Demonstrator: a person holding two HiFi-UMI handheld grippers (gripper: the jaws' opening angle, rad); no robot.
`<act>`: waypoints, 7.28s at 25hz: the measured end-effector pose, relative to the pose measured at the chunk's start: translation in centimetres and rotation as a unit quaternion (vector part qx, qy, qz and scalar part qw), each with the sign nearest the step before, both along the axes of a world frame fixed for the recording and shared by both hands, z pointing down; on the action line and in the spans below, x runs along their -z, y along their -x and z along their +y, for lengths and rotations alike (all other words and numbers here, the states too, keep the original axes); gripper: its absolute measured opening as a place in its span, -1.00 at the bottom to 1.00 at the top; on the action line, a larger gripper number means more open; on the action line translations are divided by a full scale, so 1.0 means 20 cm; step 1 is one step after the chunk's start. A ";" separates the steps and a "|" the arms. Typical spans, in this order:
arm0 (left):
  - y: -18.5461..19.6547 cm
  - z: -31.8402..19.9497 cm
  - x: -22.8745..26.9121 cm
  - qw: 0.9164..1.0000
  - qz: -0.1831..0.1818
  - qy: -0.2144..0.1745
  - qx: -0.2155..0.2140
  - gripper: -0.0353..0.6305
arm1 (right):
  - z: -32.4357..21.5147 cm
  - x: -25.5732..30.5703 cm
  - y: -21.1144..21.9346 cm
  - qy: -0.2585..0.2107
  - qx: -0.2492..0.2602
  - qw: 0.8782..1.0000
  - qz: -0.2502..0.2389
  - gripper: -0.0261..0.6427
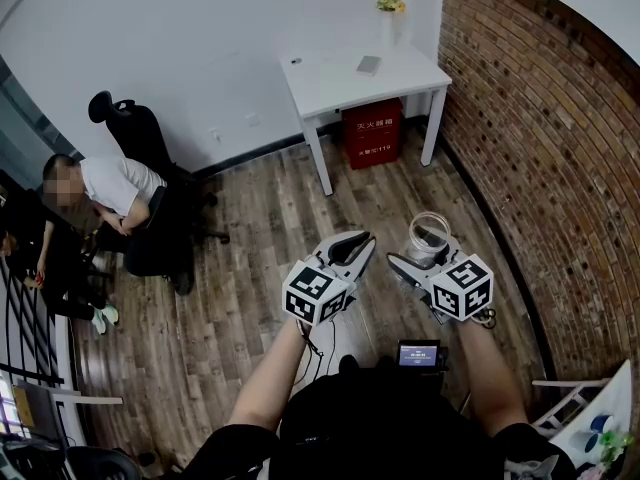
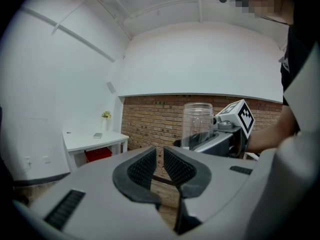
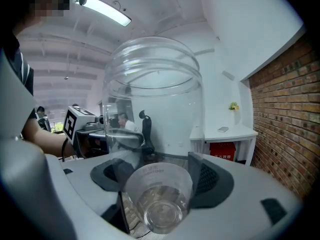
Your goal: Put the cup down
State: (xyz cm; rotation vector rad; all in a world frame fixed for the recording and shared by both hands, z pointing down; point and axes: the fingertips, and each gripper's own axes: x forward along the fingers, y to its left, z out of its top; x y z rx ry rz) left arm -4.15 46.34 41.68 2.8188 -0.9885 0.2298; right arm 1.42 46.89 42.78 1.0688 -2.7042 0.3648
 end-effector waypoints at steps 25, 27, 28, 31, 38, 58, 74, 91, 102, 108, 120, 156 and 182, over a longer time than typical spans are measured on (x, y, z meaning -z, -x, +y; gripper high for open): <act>-0.11 -0.13 -0.10 0.999 -0.037 0.020 0.033 -0.79 | -0.09 -0.08 -0.21 0.017 -0.007 1.000 -0.013 0.17; -0.12 -0.15 -0.11 0.999 -0.031 0.022 0.039 -0.79 | -0.12 -0.11 -0.25 0.023 -0.010 1.000 -0.016 0.17; -0.13 -0.16 -0.12 0.998 -0.031 0.022 0.041 -0.79 | -0.14 -0.13 -0.26 0.026 -0.012 0.999 -0.019 0.17; -0.14 -0.20 -0.19 0.997 -0.041 0.033 0.048 -0.84 | -0.19 -0.17 -0.31 0.036 -0.013 0.999 -0.025 0.17; -0.17 -0.45 -0.29 0.997 -0.042 0.051 0.037 -0.87 | -0.44 -0.28 -0.35 0.057 -0.025 0.998 -0.027 0.17; 0.06 -2.06 -0.29 0.998 -0.030 0.057 -0.018 -0.87 | -2.00 -0.28 -0.14 0.083 -0.071 0.994 -0.015 0.17; -0.11 -3.04 -0.40 0.998 -0.035 0.053 -0.025 -0.87 | -3.10 -0.40 -0.23 0.082 -0.044 0.995 -0.037 0.17; -0.24 -4.06 -0.35 0.996 -0.020 0.077 0.032 -0.87 | -4.12 -0.41 -0.36 0.106 0.018 0.992 -0.062 0.17; -0.15 -4.24 -0.34 0.996 -0.009 0.081 0.018 -0.87 | -4.33 -0.33 -0.28 0.089 0.014 0.995 -0.047 0.17; -0.14 -4.28 -0.33 0.997 -0.004 0.080 0.003 -0.87 | -4.39 -0.30 -0.26 0.085 -0.002 0.995 -0.045 0.17; -0.13 -4.30 -0.34 0.997 -0.010 0.080 -0.006 -0.87 | -4.40 -0.30 -0.23 0.085 0.001 0.995 -0.045 0.17; 0.06 -4.55 -0.49 0.985 0.001 0.143 0.101 -0.87 | -5.23 -0.76 0.06 -0.011 0.014 0.999 0.031 0.17; 0.14 -4.50 -0.43 0.985 0.001 0.131 0.113 -0.87 | -5.16 -0.76 -0.01 -0.030 0.007 0.999 0.042 0.52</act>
